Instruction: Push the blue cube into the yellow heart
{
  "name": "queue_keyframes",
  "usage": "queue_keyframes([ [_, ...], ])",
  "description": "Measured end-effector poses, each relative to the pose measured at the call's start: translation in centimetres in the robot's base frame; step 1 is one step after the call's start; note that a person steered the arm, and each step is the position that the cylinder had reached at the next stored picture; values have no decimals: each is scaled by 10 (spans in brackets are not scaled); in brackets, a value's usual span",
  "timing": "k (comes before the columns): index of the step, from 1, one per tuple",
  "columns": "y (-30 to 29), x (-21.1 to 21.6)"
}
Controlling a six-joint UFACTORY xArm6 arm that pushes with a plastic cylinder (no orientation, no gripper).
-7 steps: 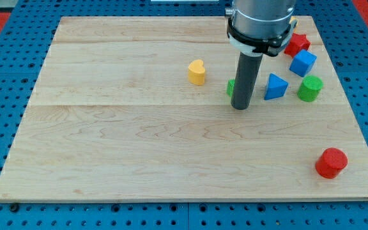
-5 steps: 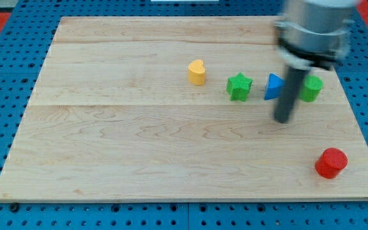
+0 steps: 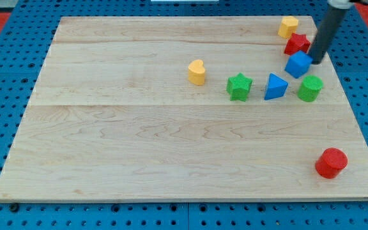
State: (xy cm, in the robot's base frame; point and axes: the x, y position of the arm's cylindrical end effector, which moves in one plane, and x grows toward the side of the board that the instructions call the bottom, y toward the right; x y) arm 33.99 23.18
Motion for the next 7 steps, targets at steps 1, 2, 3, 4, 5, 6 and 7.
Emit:
queue_keyframes([
  [1, -11, 9],
  [2, -41, 27],
  [3, -41, 58],
  [4, -67, 65],
  [5, -89, 50],
  [6, -70, 40],
  [7, -68, 16],
])
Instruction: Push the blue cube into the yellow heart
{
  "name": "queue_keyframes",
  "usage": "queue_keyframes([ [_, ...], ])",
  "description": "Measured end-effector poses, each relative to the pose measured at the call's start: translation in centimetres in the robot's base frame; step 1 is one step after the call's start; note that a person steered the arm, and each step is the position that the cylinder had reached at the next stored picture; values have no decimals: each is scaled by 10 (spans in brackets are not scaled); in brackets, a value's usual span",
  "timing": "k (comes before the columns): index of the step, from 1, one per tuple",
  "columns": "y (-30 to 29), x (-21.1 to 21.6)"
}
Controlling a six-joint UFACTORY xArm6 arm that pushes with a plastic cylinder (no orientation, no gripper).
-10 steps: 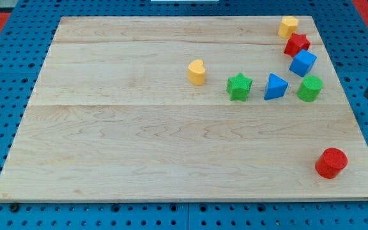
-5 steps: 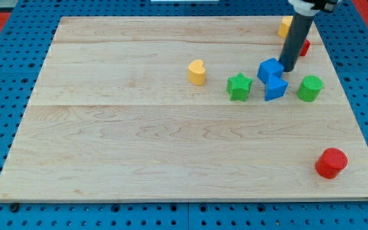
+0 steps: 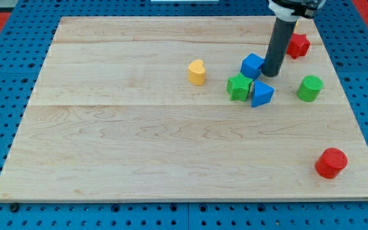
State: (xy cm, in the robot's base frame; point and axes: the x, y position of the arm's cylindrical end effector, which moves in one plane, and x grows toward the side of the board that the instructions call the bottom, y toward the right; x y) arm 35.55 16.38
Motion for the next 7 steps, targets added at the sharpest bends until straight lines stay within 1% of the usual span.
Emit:
queue_keyframes([
  [1, -45, -24],
  [2, -38, -36],
  [3, -60, -53],
  [4, -98, -32],
  [7, -147, 22],
])
